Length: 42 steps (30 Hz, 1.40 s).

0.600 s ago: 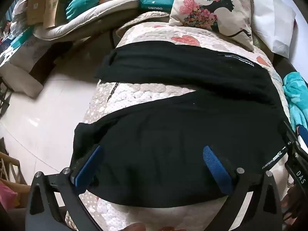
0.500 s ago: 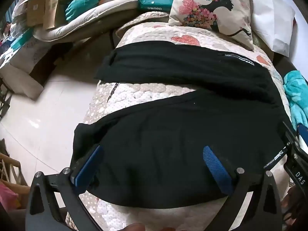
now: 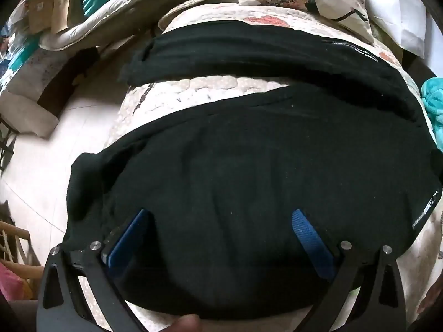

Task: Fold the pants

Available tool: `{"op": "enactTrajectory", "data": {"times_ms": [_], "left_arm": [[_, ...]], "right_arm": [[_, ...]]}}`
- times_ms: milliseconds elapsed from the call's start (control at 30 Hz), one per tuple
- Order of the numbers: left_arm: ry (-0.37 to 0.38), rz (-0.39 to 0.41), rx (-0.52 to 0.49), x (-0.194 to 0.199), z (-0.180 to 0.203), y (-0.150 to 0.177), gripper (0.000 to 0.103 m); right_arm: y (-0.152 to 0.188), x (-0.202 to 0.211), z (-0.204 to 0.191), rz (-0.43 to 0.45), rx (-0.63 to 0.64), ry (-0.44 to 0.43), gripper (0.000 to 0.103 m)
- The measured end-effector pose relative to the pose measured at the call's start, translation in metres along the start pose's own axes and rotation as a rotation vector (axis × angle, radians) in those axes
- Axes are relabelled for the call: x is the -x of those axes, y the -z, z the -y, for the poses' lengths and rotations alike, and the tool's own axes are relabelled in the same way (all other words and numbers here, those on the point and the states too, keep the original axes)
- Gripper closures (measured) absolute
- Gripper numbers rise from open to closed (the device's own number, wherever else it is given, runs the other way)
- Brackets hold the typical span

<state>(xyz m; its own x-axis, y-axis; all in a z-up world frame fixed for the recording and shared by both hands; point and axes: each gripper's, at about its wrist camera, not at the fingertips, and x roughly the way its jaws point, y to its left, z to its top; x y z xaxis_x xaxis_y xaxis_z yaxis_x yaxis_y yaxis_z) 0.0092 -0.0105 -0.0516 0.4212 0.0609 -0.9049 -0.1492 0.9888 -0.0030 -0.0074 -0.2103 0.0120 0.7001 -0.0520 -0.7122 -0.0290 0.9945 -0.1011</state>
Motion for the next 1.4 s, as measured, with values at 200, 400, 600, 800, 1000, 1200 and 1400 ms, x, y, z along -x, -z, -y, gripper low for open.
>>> {"op": "enactTrajectory", "data": {"times_ms": [200,400,600,800,1000,1200,1400], "left_arm": [[0.041,0.087,0.003,0.002,-0.007,0.014,0.000],[0.023,0.070,-0.035,0.009,-0.003,0.015,0.000],[0.014,0.151,-0.031,0.069,-0.021,-0.008,0.006],[-0.048,0.452,-0.068,0.228,-0.073,-0.076,0.006],[-0.535,0.748,-0.062,0.391,-0.148,-0.160,0.006],[-1.144,0.939,-0.051,0.478,-0.203,-0.209,0.006],[-0.971,0.907,0.132,0.445,-0.238,-0.216,0.006]], "right_arm": [[-0.001,-0.001,0.003,-0.015,-0.005,0.002,0.000],[-0.004,0.006,0.005,-0.001,-0.004,-0.005,0.000],[-0.018,0.029,0.008,0.069,-0.009,-0.014,0.000],[-0.069,0.082,0.024,0.200,-0.006,-0.039,0.000],[-0.151,0.157,0.049,0.358,0.080,0.020,0.000],[-0.209,0.211,0.057,0.486,0.123,0.060,0.000],[-0.241,0.209,0.064,0.505,0.068,0.100,0.000]]}}
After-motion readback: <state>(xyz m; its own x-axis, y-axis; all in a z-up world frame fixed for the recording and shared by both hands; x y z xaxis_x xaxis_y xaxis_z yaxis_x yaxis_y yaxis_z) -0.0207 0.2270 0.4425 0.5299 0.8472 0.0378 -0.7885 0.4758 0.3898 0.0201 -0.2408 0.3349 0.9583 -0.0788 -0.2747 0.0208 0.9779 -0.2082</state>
